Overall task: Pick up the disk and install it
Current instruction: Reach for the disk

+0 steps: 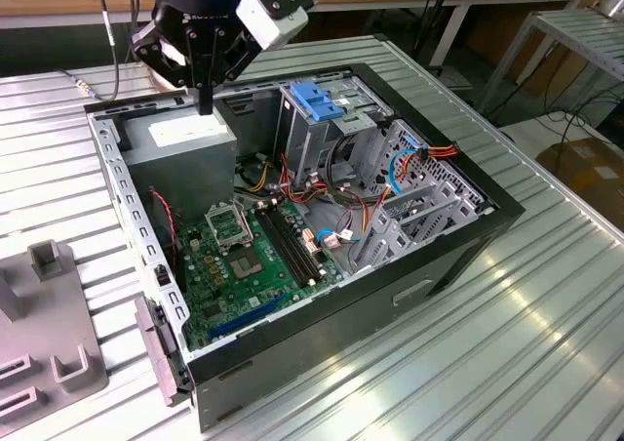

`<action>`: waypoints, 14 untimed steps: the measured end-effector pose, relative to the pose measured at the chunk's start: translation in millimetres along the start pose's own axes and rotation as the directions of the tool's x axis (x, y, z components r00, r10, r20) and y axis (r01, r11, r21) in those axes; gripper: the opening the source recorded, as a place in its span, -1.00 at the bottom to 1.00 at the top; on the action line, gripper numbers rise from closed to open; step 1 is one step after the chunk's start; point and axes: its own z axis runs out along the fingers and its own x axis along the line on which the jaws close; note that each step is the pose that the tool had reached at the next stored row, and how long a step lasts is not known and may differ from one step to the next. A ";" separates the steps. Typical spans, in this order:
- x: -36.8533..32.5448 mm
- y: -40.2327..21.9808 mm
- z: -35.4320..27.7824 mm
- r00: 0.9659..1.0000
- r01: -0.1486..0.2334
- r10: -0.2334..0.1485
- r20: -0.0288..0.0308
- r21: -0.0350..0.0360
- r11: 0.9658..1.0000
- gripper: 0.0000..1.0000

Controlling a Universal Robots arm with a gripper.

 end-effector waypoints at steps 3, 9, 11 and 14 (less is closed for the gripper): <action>2.3 -0.2 -0.1 1.000 0.000 0.000 0.000 0.000 1.000 -0.80; 6.8 -0.5 -0.1 1.000 0.000 0.000 0.000 0.000 1.000 -0.80; 7.9 -0.6 -0.2 1.000 0.000 0.000 0.000 0.000 1.000 -0.80; 9.8 -0.7 -0.2 1.000 0.000 0.000 0.000 0.000 1.000 -0.80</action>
